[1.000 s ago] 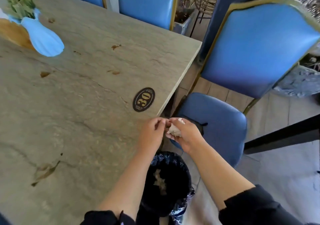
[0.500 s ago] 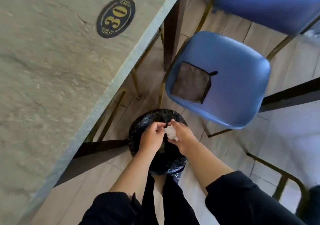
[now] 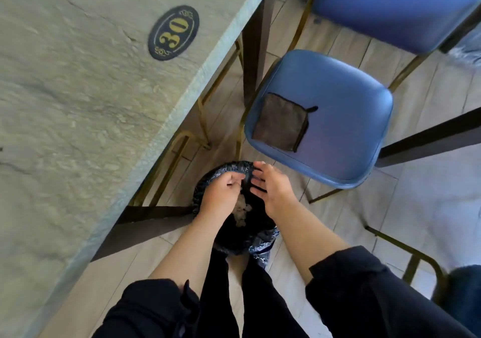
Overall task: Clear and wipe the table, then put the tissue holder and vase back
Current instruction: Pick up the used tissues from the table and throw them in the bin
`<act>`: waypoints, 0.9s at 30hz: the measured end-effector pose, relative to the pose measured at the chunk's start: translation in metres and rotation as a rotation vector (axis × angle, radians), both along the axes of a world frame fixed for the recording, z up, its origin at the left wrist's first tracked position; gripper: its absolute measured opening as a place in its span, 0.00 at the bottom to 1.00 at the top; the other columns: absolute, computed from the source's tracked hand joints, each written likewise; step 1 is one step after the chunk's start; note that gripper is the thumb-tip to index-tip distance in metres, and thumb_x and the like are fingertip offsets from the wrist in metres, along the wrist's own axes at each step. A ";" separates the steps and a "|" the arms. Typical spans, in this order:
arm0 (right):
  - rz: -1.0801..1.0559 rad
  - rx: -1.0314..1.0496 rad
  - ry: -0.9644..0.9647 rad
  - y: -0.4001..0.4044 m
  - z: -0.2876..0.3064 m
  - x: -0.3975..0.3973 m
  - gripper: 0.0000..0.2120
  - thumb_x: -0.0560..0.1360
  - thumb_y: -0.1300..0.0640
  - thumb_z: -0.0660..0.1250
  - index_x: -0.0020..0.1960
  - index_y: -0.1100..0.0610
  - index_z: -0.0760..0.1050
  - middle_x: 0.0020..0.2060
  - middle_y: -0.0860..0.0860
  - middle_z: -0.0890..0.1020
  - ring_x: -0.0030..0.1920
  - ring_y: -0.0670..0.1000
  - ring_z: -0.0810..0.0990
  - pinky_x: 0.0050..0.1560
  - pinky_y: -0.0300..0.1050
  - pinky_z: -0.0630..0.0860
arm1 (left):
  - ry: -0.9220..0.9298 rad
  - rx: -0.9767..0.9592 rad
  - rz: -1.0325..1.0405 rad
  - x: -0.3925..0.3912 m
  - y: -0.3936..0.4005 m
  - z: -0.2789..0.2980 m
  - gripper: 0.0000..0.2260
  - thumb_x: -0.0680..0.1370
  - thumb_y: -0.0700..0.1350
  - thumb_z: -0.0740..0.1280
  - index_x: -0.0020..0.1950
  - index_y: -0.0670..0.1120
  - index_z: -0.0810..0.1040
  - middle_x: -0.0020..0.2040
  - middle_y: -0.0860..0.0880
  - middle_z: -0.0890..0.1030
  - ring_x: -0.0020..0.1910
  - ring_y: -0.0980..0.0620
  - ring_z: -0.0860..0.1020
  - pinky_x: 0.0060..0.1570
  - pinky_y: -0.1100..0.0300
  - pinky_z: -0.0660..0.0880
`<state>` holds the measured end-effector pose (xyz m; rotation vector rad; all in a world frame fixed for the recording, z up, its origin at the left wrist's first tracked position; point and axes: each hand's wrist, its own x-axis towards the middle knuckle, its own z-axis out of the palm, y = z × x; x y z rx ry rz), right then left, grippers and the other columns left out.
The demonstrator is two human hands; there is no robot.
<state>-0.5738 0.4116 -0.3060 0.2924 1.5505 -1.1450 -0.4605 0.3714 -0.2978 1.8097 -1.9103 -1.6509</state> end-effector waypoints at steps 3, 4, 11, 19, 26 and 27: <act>-0.038 -0.114 0.068 -0.016 0.054 0.001 0.11 0.81 0.57 0.57 0.49 0.52 0.78 0.49 0.52 0.80 0.48 0.53 0.79 0.44 0.45 0.76 | 0.064 -0.085 -0.010 0.002 -0.010 0.059 0.11 0.79 0.42 0.61 0.53 0.54 0.80 0.51 0.57 0.81 0.52 0.58 0.77 0.47 0.65 0.71; -0.042 -0.150 0.099 -0.022 0.073 0.002 0.11 0.81 0.58 0.57 0.49 0.53 0.78 0.47 0.52 0.79 0.46 0.53 0.79 0.42 0.44 0.76 | 0.099 -0.110 -0.005 0.003 -0.014 0.078 0.10 0.78 0.43 0.61 0.51 0.55 0.81 0.50 0.56 0.82 0.51 0.57 0.78 0.49 0.63 0.73; 0.011 -0.365 0.243 -0.075 0.189 0.018 0.11 0.80 0.59 0.58 0.48 0.55 0.79 0.39 0.51 0.78 0.37 0.49 0.76 0.35 0.42 0.73 | 0.324 -0.160 0.130 0.023 -0.059 0.198 0.10 0.81 0.41 0.60 0.57 0.48 0.78 0.54 0.49 0.82 0.49 0.56 0.81 0.49 0.63 0.76; 0.130 -0.567 0.253 -0.159 0.259 0.067 0.11 0.80 0.60 0.57 0.48 0.57 0.78 0.39 0.52 0.79 0.36 0.49 0.76 0.36 0.42 0.73 | 0.445 -0.307 0.349 0.084 -0.133 0.261 0.09 0.81 0.39 0.59 0.55 0.48 0.77 0.47 0.50 0.81 0.42 0.57 0.79 0.42 0.63 0.73; 0.178 -0.624 0.279 -0.254 0.269 0.143 0.11 0.80 0.63 0.57 0.44 0.55 0.75 0.37 0.51 0.77 0.35 0.48 0.74 0.35 0.41 0.70 | 0.528 -0.327 0.509 0.165 -0.229 0.271 0.13 0.81 0.37 0.58 0.46 0.52 0.77 0.43 0.51 0.80 0.39 0.55 0.79 0.40 0.61 0.71; 0.180 -0.621 0.289 -0.272 0.268 0.155 0.11 0.79 0.63 0.57 0.43 0.54 0.75 0.37 0.50 0.77 0.35 0.47 0.74 0.34 0.41 0.70 | 0.530 -0.323 0.520 0.177 -0.248 0.270 0.13 0.81 0.37 0.58 0.46 0.52 0.77 0.42 0.51 0.80 0.38 0.56 0.79 0.40 0.61 0.71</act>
